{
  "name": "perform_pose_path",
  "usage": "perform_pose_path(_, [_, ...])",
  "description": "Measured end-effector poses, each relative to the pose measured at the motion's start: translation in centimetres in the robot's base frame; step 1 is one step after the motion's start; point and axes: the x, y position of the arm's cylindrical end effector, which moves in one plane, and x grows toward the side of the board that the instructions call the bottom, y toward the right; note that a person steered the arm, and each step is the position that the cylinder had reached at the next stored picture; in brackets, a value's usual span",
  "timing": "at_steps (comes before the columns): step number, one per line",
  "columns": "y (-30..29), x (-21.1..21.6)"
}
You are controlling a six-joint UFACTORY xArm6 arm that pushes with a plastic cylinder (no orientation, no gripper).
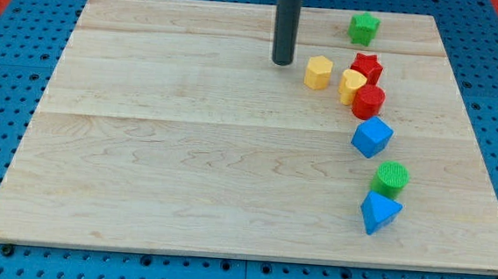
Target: Move the blue cube below the green star
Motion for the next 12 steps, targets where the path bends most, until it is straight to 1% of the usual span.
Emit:
perform_pose_path(1, [2.9,0.0])
perform_pose_path(2, [-1.8,1.4])
perform_pose_path(3, [-5.7,6.8])
perform_pose_path(4, [-4.7,12.6])
perform_pose_path(5, [0.3,13.5])
perform_pose_path(6, [6.5,14.1])
perform_pose_path(9, [14.0,14.5])
perform_pose_path(11, [15.2,15.3])
perform_pose_path(12, [17.8,14.8])
